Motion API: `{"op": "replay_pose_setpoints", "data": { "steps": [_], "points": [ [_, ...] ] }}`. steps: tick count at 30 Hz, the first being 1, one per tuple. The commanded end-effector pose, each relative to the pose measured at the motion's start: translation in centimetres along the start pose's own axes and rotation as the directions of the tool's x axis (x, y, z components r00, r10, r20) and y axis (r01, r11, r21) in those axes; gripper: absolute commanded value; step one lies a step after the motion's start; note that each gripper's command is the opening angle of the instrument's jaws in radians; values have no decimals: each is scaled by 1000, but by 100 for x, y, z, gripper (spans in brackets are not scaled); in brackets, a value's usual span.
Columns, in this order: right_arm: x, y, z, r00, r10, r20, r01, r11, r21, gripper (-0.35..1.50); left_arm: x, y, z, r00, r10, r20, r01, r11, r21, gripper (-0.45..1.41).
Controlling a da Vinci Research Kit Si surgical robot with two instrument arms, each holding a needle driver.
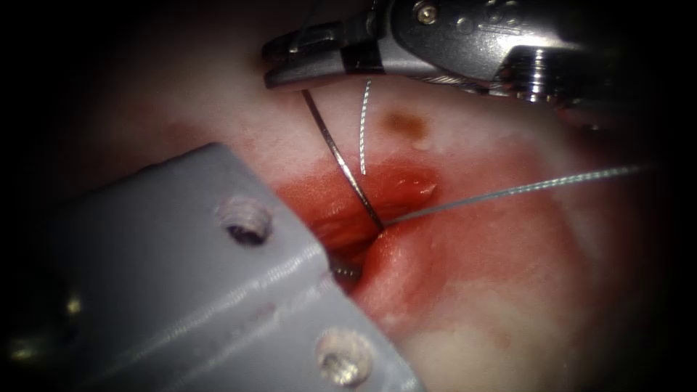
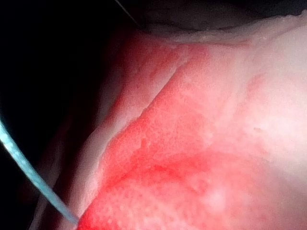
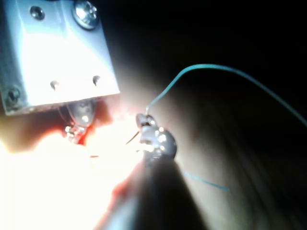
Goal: Wound Closure
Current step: Pass the needle through the bottom of the skin.
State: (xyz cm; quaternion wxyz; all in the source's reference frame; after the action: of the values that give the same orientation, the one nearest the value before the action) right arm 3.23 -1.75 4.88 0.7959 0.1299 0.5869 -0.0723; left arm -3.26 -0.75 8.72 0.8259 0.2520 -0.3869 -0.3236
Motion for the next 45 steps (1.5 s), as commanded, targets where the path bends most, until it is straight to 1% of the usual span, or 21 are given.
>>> {"op": "replay_pose_setpoints", "data": {
  "steps": [1, 6, 14, 20, 22, 25, 29, 30, 31, 39, 42, 45],
  "points": [
    [7, 10, 8, 1000, -20, -5, 20, 1000, -2, -35, -10, 5, -1, 1000, 4, 4, -4, 1000, -2, -45],
    [0, 6, 11, 999, -39, 14, 38, 999, 8, -35, -10, 5, -2, 1000, 4, 4, -4, 1000, -1, -45],
    [-1, 3, 8, 999, -43, 13, 43, 999, 15, -35, -10, 5, -2, 1000, 5, 4, -5, 1000, 0, -45],
    [-1, -1, 9, 1000, 12, 9, -13, 1000, 26, -35, -10, 5, -3, 1000, 5, 3, -5, 1000, 1, -45],
    [-1, -3, 10, 1000, 17, 5, -17, 999, 50, -35, -9, 5, -3, 1000, 5, 3, -5, 1000, 1, -45],
    [-3, -7, 12, 999, 43, -7, -41, 993, 115, -35, -10, 5, -3, 1000, 6, 3, -6, 1000, 2, -45],
    [-5, -9, 14, 996, 92, -3, -91, 988, 125, -35, -9, 5, -3, 1000, 6, 3, -6, 1000, 2, -45],
    [-6, -9, 13, 991, 134, 6, -133, 983, 123, -35, -9, 5, -4, 1000, 6, 3, -6, 1000, 2, -45],
    [-6, -8, 13, 989, 145, 5, -145, 982, 117, -35, -9, 5, -4, 1000, 6, 3, -6, 1000, 2, -45],
    [-4, 0, 10, 987, 158, 12, -159, 985, 64, -35, -9, 4, -3, 1000, 5, 4, -5, 1000, 1, -45],
    [0, 6, 6, 996, 93, 15, -93, 995, 17, -35, -9, 4, -3, 1000, 5, 4, -5, 1000, 0, -45],
    [2, 9, 4, 995, 101, 10, -101, 995, 11, -35, -10, 3, -2, 1000, 5, 4, -5, 1000, 0, -45]
  ]
}}
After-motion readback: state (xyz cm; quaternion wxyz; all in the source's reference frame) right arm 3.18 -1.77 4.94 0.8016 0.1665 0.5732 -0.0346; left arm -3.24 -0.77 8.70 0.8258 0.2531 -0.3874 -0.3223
